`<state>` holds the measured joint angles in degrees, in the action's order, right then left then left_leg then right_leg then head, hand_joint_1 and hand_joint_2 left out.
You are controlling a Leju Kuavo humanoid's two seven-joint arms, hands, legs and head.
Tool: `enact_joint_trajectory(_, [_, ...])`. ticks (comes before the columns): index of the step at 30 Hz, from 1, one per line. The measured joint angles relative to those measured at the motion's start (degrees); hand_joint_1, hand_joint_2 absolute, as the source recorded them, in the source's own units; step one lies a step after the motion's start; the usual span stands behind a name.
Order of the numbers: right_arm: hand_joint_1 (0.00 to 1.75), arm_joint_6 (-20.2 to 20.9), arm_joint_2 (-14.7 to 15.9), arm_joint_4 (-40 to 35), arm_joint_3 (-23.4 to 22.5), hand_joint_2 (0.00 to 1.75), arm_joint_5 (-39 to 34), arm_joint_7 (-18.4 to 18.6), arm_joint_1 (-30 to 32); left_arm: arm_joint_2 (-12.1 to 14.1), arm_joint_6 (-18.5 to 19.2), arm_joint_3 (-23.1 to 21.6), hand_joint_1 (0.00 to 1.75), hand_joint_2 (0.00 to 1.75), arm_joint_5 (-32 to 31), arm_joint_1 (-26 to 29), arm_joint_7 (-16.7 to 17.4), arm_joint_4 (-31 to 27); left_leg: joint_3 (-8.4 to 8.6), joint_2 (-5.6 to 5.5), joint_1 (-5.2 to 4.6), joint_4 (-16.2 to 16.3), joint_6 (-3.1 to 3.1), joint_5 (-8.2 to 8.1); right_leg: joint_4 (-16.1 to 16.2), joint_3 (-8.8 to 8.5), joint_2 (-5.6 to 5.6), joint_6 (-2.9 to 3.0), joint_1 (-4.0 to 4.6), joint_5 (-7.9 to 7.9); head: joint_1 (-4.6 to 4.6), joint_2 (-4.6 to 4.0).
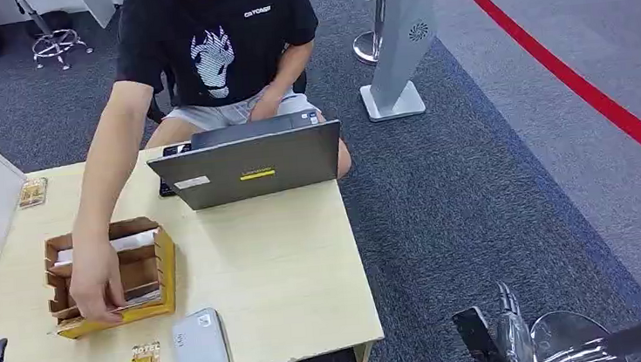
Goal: Pass the card to the sensor for recognition and then transmit it.
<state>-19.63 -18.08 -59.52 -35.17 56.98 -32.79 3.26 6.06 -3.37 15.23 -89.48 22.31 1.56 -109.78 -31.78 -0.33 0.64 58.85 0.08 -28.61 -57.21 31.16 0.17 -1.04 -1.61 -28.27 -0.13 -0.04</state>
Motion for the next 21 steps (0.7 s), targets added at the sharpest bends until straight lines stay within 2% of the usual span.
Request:
enact_joint_trajectory(9, [0.0, 0.7, 0.0, 0.1, 0.7, 1.75, 1.0, -0.4, -0.2, 5.5, 1.0, -0.7, 0.0, 1.75, 0.0, -3.9, 3.1, 4.5, 0.0, 0.0, 0.0, 0.0, -0.02, 0.02, 0.0, 0.0, 0.0, 0.01, 0.0, 0.01, 0.0, 0.0])
enact_joint_trajectory(18, [0.0, 0.7, 0.0, 0.7, 1.4, 1.75, 1.0, -0.7, -0.4, 8.2, 0.9, -2.5, 0.0, 1.75, 0.0, -5.9, 3.1, 6.9, -0.01, 0.0, 0.0, 0.0, -0.02, 0.01, 0.0, 0.01, 0.01, 0.01, 0.0, 0.01, 0.0, 0.0])
enact_joint_trajectory(21, [0.0, 0.7, 0.1, 1.0, 1.7, 1.75, 1.0, -0.8, -0.5, 8.2, 1.0, -3.6, 0.0, 1.75, 0.0, -6.4, 2.8, 7.3, -0.01, 0.0, 0.0, 0.0, -0.02, 0.02, 0.0, 0.0, 0.0, 0.01, -0.01, 0.01, 0.02, 0.0])
